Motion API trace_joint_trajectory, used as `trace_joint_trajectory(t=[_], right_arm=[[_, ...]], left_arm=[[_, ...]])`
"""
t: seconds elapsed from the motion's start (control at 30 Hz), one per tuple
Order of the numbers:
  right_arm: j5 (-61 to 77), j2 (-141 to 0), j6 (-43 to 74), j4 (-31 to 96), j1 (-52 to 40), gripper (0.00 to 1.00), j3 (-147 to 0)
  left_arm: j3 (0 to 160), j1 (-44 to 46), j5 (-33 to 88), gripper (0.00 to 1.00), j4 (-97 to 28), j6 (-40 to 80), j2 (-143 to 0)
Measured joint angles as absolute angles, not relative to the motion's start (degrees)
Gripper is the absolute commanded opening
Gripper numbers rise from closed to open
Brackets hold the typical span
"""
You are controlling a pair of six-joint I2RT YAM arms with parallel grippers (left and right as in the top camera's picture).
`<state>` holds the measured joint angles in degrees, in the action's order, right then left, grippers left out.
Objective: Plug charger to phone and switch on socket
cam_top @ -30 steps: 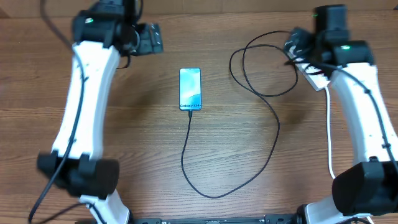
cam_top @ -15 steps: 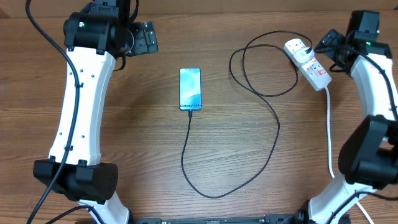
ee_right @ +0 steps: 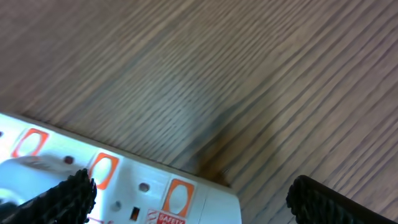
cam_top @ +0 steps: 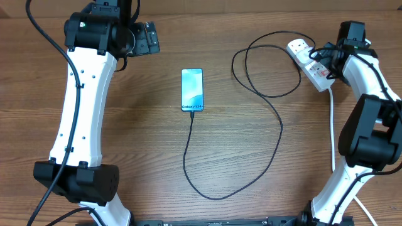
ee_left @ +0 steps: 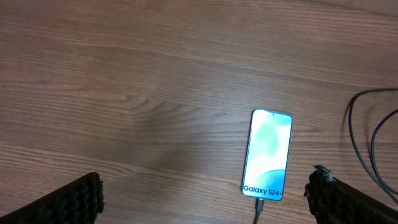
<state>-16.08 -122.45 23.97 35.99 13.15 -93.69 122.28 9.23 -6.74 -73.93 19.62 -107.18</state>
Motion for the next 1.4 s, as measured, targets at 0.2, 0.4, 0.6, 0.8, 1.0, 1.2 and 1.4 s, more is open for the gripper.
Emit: trace_joint_trajectory(t=[0.2, 0.4, 0.6, 0.8, 1.0, 1.2, 1.4], right_arm=[[-14.68, -123.52, 23.94, 34.70, 13.21, 1.00, -93.69], [-11.40, -124.33, 23.92, 32.51, 13.87, 1.00, -93.69], [-10.66, -124.90, 23.94, 31.35, 14.72, 1.00, -93.69], [-10.46, -127.55, 24.05, 31.35, 15.88, 1.00, -93.69], [-7.27, -127.90, 23.94, 30.33, 16.19, 1.00, -93.69], [-2.52, -127.90, 24.01, 29.87, 16.38, 1.00, -93.69], [-1.06, -127.90, 24.18, 30.50, 16.73, 1.00, -93.69]], left_arm=[[122.28, 9.23, -6.74, 1.00, -73.95, 19.62, -107.18], [122.28, 9.23, -6.74, 1.00, -73.95, 19.62, -107.18], [122.28, 9.23, -6.74, 1.00, -73.95, 19.62, -107.18], [122.28, 9.23, -6.74, 1.00, -73.95, 19.62, -107.18], [122.28, 9.23, -6.74, 1.00, -73.93, 19.59, -107.18], [122.28, 9.23, -6.74, 1.00, -73.95, 19.62, -107.18], [122.28, 9.23, -6.74, 1.00, -73.95, 19.62, -107.18]])
